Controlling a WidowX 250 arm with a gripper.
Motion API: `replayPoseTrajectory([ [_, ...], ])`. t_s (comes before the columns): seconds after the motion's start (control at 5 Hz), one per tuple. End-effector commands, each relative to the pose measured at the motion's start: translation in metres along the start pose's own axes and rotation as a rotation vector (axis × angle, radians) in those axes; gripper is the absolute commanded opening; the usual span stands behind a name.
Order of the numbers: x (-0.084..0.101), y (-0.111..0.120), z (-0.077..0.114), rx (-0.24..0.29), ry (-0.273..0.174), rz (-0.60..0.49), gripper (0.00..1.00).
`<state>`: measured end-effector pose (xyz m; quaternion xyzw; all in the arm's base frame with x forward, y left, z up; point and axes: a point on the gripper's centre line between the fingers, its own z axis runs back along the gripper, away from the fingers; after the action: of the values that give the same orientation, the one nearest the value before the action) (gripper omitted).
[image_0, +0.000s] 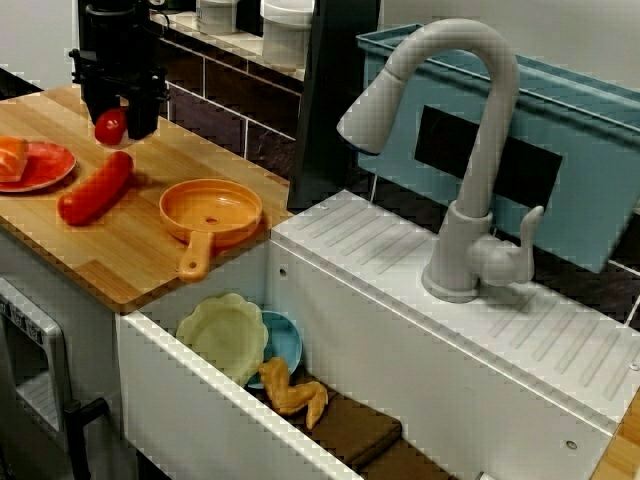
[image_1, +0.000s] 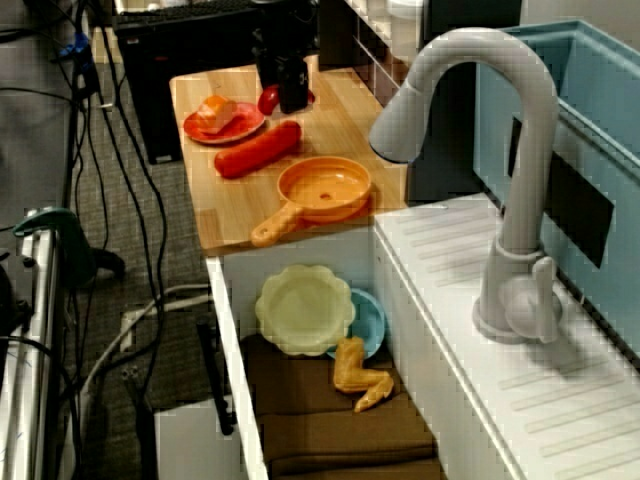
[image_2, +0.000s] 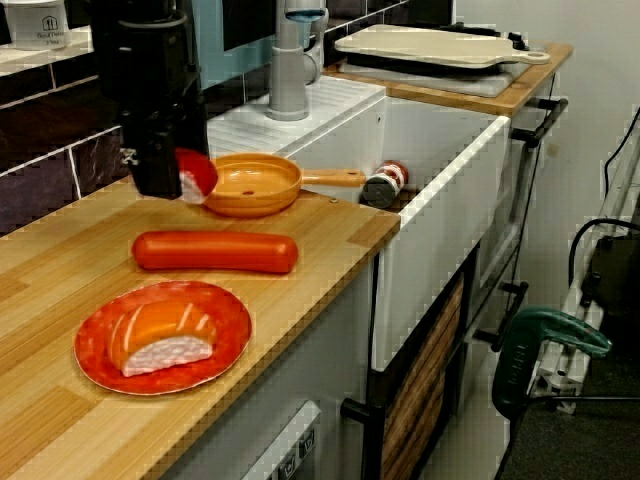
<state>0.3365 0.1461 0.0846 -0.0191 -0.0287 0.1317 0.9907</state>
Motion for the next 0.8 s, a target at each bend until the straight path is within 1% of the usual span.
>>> replayPoseTrajectory([
  [0.0, -0.008, -0.048, 0.02, 0.022, -0.045, -0.072, 0.0],
  [0.2, -0.012, -0.07, 0.015, 0.014, -0.038, -0.099, 0.0],
  [0.4, -0.012, -0.082, 0.009, 0.016, -0.029, -0.11, 0.0],
  [0.6, -0.012, -0.09, 0.004, 0.035, -0.025, -0.114, 0.0],
])
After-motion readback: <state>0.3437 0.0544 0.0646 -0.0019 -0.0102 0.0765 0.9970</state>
